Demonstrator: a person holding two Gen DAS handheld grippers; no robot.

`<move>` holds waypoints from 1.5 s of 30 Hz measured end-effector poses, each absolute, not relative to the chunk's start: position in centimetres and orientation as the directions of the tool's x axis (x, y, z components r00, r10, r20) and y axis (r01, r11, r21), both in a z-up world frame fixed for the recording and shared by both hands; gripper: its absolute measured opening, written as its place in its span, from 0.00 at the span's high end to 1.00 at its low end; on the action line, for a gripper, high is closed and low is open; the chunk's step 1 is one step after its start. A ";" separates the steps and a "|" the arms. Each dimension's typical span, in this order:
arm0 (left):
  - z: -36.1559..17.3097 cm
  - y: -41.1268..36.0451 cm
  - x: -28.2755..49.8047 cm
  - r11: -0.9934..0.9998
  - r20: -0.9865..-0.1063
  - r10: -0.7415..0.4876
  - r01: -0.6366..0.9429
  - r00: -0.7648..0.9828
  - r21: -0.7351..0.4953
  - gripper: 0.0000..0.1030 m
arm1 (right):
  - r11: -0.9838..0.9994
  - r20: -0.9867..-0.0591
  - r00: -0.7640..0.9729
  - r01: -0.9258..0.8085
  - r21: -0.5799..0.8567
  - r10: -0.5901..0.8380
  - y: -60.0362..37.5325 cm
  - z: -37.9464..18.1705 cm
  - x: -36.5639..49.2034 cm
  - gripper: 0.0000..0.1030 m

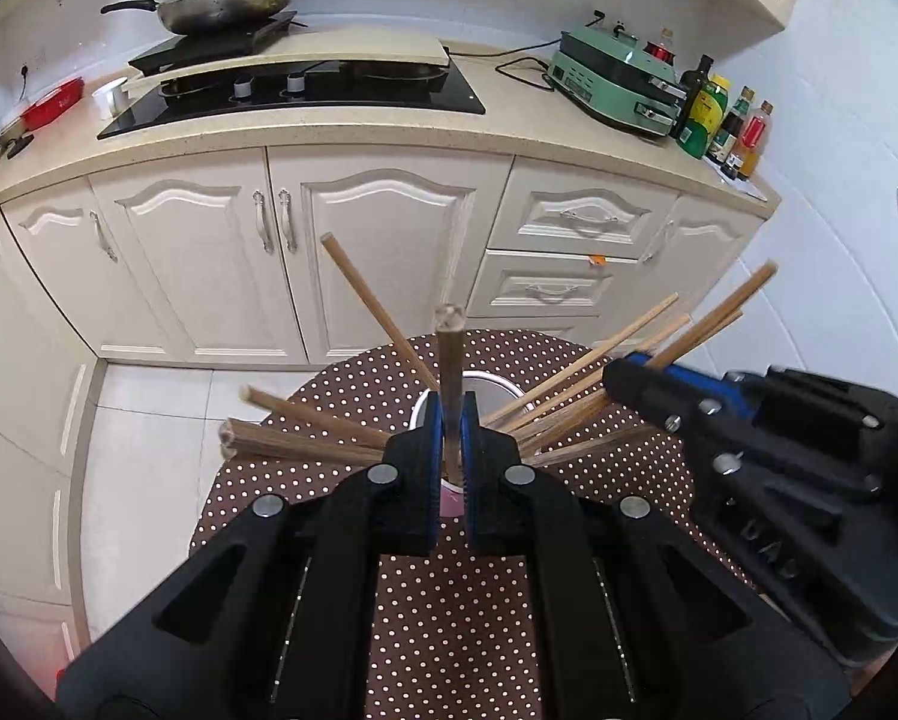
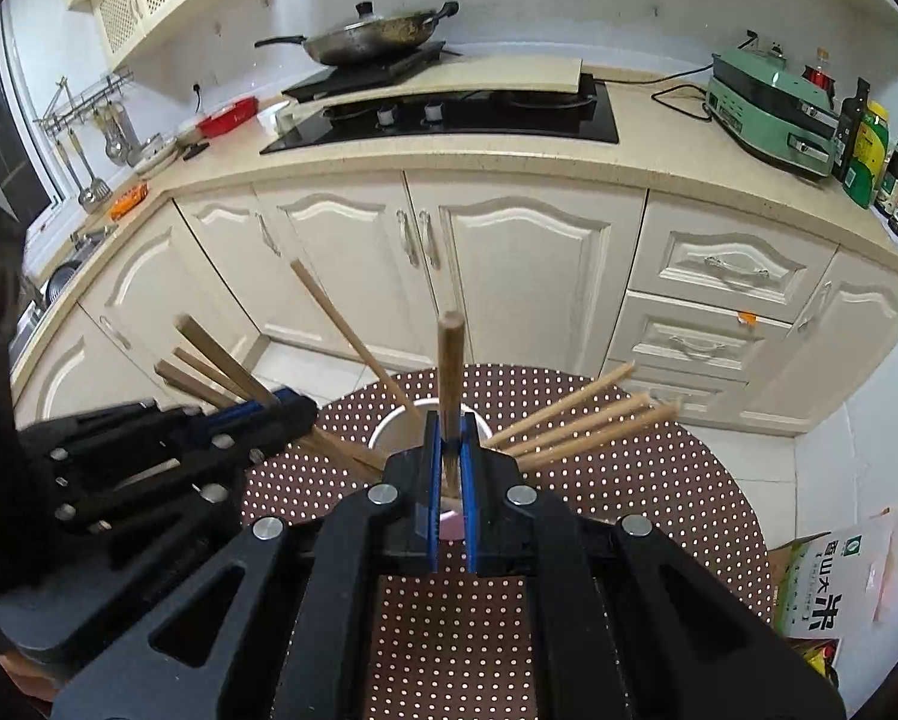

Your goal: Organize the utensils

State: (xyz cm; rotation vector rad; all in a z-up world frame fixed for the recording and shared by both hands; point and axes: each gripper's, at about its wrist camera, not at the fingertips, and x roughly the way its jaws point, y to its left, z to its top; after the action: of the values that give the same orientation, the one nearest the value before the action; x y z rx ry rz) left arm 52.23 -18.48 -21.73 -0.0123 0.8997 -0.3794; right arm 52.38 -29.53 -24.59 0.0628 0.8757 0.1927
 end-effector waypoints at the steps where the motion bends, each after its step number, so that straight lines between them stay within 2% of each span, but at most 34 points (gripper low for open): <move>1: -21.7 -18.4 52.2 0.932 -0.761 -0.332 0.319 0.558 -0.174 0.94 | 0.981 -0.760 0.621 -0.140 0.134 0.192 -29.6 -24.8 52.4 0.95; 15: -20.6 -17.2 51.3 0.935 -0.751 -0.331 0.308 0.572 -0.177 0.93 | 0.971 -0.774 0.587 -0.122 0.208 0.239 -29.7 -25.3 51.9 0.93; 18: -20.3 -17.0 50.9 0.938 -0.749 -0.321 0.304 0.579 -0.167 0.90 | 0.968 -0.764 0.596 -0.118 0.223 0.248 -29.7 -24.7 51.3 0.92; 19: -20.2 -16.8 50.7 0.938 -0.748 -0.321 0.303 0.581 -0.168 0.87 | 0.967 -0.760 0.600 -0.118 0.224 0.249 -29.7 -24.5 51.1 0.92; 21: -19.9 -16.4 50.4 0.941 -0.742 -0.317 0.294 0.591 -0.168 0.76 | 0.966 -0.751 0.610 -0.118 0.229 0.253 -29.7 -24.0 50.6 0.92; 23: -19.5 -16.0 49.9 0.943 -0.731 -0.314 0.288 0.606 -0.167 0.53 | 0.965 -0.742 0.620 -0.114 0.236 0.255 -29.8 -23.4 50.1 0.92; 28: -18.7 -14.9 48.6 0.947 -0.715 -0.306 0.278 0.629 -0.160 0.52 | 0.965 -0.724 0.643 -0.102 0.241 0.249 -29.6 -22.4 48.8 0.92; 38: -16.5 -12.4 44.6 0.956 -0.681 -0.278 0.266 0.677 -0.125 0.34 | 0.968 -0.687 0.690 -0.085 0.235 0.227 -28.3 -20.1 44.5 0.89; 45: -14.1 -10.4 40.6 0.964 -0.636 -0.246 0.254 0.731 -0.081 0.29 | 0.971 -0.632 0.747 -0.077 0.226 0.206 -26.9 -17.8 40.4 0.86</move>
State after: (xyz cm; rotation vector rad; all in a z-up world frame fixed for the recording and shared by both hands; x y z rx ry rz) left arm 40.55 -10.37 -14.07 0.0119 0.6984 -0.2753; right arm 40.42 -26.95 -17.81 0.1904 0.7118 0.1556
